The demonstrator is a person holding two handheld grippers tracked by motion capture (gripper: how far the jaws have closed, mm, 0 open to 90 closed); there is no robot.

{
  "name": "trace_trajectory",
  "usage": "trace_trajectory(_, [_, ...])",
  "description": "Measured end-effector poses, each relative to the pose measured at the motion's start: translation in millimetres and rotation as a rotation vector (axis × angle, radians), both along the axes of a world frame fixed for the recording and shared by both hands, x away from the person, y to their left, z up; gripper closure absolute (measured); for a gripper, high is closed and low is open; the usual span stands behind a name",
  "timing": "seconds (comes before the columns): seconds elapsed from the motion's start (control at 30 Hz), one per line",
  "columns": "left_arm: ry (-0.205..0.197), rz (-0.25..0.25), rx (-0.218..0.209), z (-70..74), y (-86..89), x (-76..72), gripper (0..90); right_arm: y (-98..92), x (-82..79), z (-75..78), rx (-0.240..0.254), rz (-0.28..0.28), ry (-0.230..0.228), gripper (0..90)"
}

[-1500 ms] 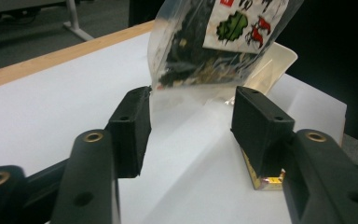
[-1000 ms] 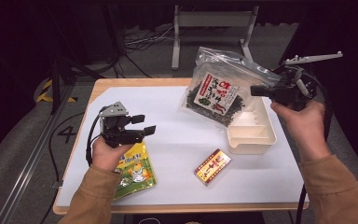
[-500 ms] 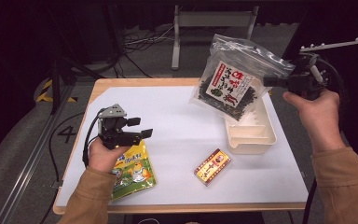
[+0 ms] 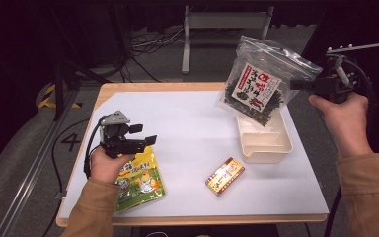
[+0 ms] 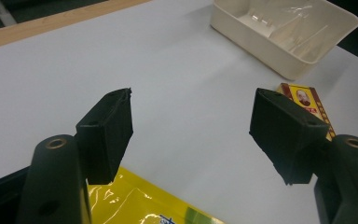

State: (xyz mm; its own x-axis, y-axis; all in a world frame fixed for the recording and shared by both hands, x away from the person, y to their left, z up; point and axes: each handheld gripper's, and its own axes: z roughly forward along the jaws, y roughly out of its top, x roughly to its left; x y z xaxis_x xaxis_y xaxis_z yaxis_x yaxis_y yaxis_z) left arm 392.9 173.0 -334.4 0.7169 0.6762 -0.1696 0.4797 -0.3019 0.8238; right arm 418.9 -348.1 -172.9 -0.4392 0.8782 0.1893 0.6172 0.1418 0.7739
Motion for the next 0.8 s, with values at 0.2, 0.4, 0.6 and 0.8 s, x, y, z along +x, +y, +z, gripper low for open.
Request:
trace_trajectory(0.2, [0.020,-0.027,-0.042,-0.1,2.2,2.0,30.5,-3.4,5.7,-3.4,-0.036,-0.022,0.002,89.1])
trace_trajectory(0.4, [0.026,-0.025,-0.034,-0.7,4.1,2.8,30.0,-9.1,12.3,-8.4,-0.070,-0.058,0.009,89.0])
trace_trajectory(0.6, [0.025,-0.021,-0.021,-2.7,5.3,3.3,30.0,-14.3,17.5,-10.2,-0.094,-0.091,0.009,88.8])
trace_trajectory(0.8, [0.039,-0.018,-0.025,-3.8,4.3,3.3,30.0,-17.9,20.9,-14.2,-0.120,-0.119,0.021,88.5])
